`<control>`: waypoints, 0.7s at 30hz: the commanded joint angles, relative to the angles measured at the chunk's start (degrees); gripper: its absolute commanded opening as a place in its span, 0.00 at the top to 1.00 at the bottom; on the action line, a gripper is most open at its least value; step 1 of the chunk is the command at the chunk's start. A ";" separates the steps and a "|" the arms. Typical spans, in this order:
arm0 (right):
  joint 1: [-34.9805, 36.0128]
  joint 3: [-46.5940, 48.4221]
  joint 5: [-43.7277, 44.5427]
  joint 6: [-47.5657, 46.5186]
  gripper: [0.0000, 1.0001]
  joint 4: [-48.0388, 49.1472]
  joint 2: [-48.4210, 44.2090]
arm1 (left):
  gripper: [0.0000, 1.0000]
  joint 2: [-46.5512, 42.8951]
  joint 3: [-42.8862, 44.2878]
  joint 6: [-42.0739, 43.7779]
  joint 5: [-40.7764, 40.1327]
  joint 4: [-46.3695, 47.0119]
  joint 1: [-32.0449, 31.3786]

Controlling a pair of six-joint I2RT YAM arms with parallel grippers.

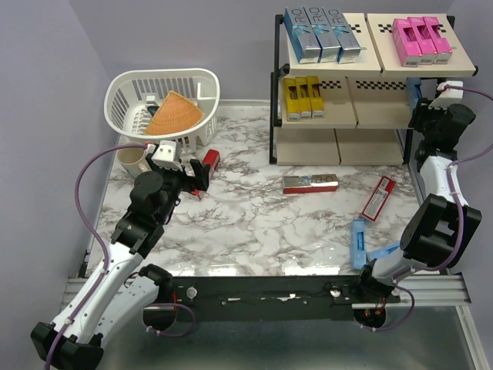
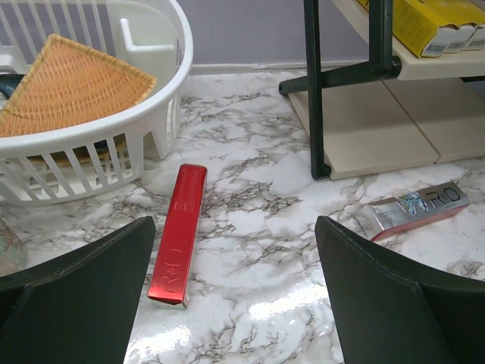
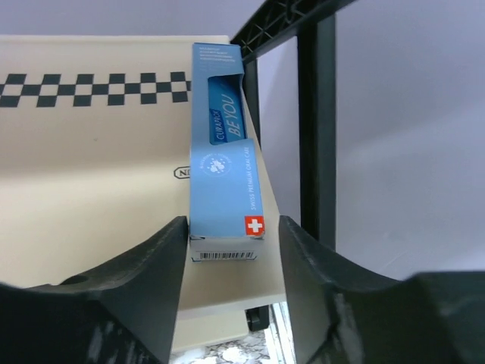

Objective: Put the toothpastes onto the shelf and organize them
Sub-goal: Place the toothpaste on the shelf.

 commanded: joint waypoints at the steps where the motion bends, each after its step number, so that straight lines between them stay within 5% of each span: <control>1: -0.76 -0.20 3.15 0.59 0.39 1.46 -0.32 | 0.01 -0.22 -0.52 0.76 0.82 0.97 0.27; 11: -0.85 -6.86 2.71 7.26 0.28 5.06 -8.83 | 0.01 -1.27 0.18 0.49 0.82 0.10 0.27; 21: 0.47 -27.86 6.05 42.41 0.13 -8.34 -31.77 | 0.01 -6.89 -0.17 -1.18 2.49 0.27 0.27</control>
